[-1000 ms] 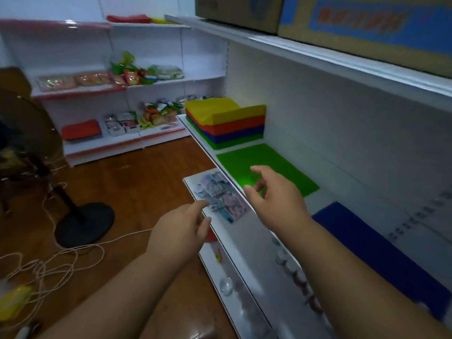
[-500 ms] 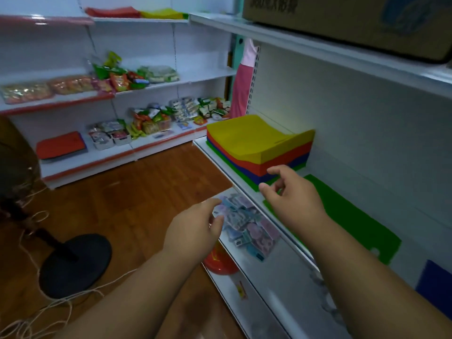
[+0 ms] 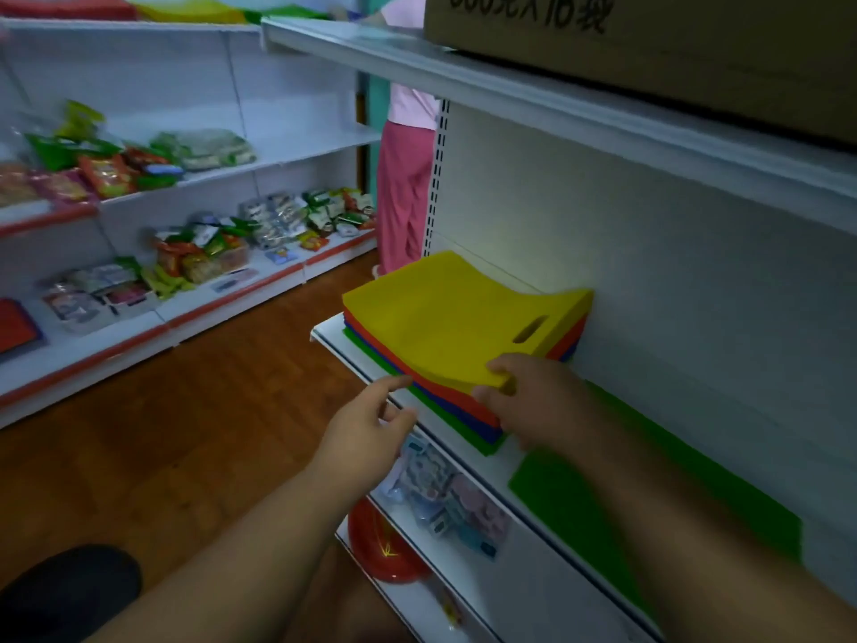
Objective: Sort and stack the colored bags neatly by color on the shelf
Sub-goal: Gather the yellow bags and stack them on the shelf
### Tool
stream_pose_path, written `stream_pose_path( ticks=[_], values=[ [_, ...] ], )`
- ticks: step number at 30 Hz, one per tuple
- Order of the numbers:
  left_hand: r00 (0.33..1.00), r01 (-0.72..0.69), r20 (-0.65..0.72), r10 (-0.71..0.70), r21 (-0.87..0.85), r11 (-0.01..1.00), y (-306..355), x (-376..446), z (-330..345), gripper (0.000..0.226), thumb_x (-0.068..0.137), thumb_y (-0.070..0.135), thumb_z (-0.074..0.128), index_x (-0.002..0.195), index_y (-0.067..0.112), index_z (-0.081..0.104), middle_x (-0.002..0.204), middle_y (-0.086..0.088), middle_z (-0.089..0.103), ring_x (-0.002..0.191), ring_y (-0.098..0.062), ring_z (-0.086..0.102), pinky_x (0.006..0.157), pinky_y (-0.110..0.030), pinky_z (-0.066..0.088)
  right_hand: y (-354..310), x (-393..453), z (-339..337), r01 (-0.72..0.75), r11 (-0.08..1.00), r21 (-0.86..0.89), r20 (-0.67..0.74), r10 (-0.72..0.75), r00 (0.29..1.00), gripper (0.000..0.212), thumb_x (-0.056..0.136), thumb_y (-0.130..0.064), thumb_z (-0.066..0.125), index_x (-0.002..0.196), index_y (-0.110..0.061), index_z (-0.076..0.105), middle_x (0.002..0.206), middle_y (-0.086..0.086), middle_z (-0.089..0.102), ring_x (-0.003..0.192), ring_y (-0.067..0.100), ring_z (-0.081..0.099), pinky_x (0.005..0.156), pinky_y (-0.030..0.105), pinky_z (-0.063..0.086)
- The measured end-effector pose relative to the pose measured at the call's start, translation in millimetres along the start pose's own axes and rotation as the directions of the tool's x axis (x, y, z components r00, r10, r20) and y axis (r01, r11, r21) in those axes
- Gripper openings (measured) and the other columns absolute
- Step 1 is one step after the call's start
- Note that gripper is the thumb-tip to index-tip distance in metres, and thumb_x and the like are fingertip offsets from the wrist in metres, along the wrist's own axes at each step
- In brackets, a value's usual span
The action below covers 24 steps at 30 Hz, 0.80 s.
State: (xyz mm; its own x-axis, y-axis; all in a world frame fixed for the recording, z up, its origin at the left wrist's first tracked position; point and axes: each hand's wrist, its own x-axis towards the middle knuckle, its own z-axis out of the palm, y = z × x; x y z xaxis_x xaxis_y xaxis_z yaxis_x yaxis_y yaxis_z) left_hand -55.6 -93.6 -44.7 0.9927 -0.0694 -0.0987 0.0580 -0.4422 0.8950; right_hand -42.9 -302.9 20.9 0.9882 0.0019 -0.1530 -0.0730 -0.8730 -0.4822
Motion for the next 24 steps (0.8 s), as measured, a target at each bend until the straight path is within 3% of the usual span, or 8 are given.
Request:
stream_pose_path(
  ticks=[2, 4, 7, 9, 12, 15, 19, 24],
  values=[
    [0.992, 0.104, 0.086, -0.089, -0.184, 0.977, -1, 18, -3, 0.043, 0.099, 0.028, 0.055, 0.141, 0.033, 0.044, 0.096, -0.007, 0.061, 0.077, -0.024, 0.066, 0.071, -0.041, 0.055, -3, -2, 1, -0.020, 1.000, 0.001, -0.170, 0.020, 0.985, 0.041, 0.089, -0.059, 0.058, 0.108, -0.023, 0.063, 0.088, -0.004, 0.066, 0.074, 0.014, 0.062, 0.061, 0.028, 0.047],
    [0.982, 0.175, 0.120, -0.143, -0.327, 0.929, -6, 37, -10, 0.043, 0.100, 0.026, 0.054, 0.141, 0.030, 0.042, 0.106, -0.008, 0.060, 0.075, -0.022, 0.064, 0.072, -0.040, 0.055, -8, -9, 6, -0.090, 0.991, 0.098, -0.334, 0.118, 0.935, 0.032, 0.088, -0.057, 0.060, 0.087, -0.024, 0.060, 0.076, -0.008, 0.059, 0.067, 0.007, 0.055, 0.051, 0.027, 0.035],
    [0.978, 0.202, 0.052, -0.202, -0.480, 0.854, -20, 69, -31, 0.038, 0.099, 0.027, 0.057, 0.137, 0.025, 0.049, 0.090, -0.016, 0.062, 0.070, -0.025, 0.058, 0.071, -0.044, 0.053, -17, -22, 24, -0.194, 0.937, 0.291, -0.410, 0.306, 0.859, 0.017, 0.092, -0.041, 0.063, 0.083, -0.028, 0.057, 0.084, -0.007, 0.061, 0.073, 0.010, 0.057, 0.056, 0.028, 0.040],
    [0.985, 0.145, -0.021, -0.169, -0.418, 0.897, -30, 78, -45, 0.028, 0.098, 0.028, 0.059, 0.126, 0.026, 0.059, 0.082, -0.016, 0.064, 0.070, -0.024, 0.059, 0.068, -0.044, 0.052, -21, -36, 34, -0.231, 0.924, 0.304, -0.429, 0.349, 0.833, 0.003, 0.095, -0.032, 0.060, 0.096, -0.032, 0.063, 0.102, -0.008, 0.065, 0.089, 0.014, 0.060, 0.066, 0.028, 0.040],
    [0.998, 0.058, 0.001, -0.062, -0.367, 0.928, -39, 79, -58, 0.017, 0.095, 0.022, 0.063, 0.111, 0.025, 0.067, 0.076, -0.013, 0.066, 0.064, -0.023, 0.057, 0.059, -0.038, 0.048, -33, -58, 44, -0.261, 0.922, 0.286, -0.522, 0.379, 0.764, 0.029, 0.096, -0.024, 0.059, 0.124, -0.026, 0.065, 0.129, -0.003, 0.063, 0.115, 0.019, 0.059, 0.086, 0.023, 0.042],
    [0.988, 0.011, 0.152, 0.033, -0.277, 0.961, -44, 72, -67, 0.018, 0.093, 0.016, 0.065, 0.105, 0.029, 0.069, 0.079, -0.004, 0.066, 0.063, -0.024, 0.057, 0.060, -0.044, 0.052, -47, -88, 57, -0.297, 0.917, 0.268, -0.616, 0.400, 0.679, 0.032, 0.095, -0.021, 0.061, 0.126, -0.021, 0.066, 0.131, 0.001, 0.063, 0.120, 0.021, 0.058, 0.096, 0.028, 0.043],
    [0.921, -0.166, 0.335, 0.198, -0.121, 0.979, -50, 45, -64, 0.023, 0.095, 0.024, 0.062, 0.115, 0.035, 0.067, 0.078, -0.002, 0.062, 0.059, -0.022, 0.049, 0.057, -0.041, 0.045, -50, -146, 75, -0.430, 0.865, 0.259, -0.666, 0.482, 0.569, 0.032, 0.096, -0.023, 0.061, 0.128, -0.020, 0.065, 0.127, 0.001, 0.065, 0.114, 0.020, 0.061, 0.095, 0.027, 0.044],
    [0.819, -0.408, 0.406, 0.406, -0.088, 0.909, -35, 6, -31, 0.029, 0.095, 0.028, 0.062, 0.123, 0.027, 0.067, 0.124, -0.002, 0.064, 0.098, -0.014, 0.058, 0.082, -0.029, 0.045, -42, -219, 89, -0.548, 0.785, 0.289, -0.727, 0.553, 0.408, 0.034, 0.095, -0.026, 0.061, 0.128, -0.019, 0.065, 0.123, 0.002, 0.067, 0.111, 0.023, 0.063, 0.092, 0.036, 0.049]
  ],
)
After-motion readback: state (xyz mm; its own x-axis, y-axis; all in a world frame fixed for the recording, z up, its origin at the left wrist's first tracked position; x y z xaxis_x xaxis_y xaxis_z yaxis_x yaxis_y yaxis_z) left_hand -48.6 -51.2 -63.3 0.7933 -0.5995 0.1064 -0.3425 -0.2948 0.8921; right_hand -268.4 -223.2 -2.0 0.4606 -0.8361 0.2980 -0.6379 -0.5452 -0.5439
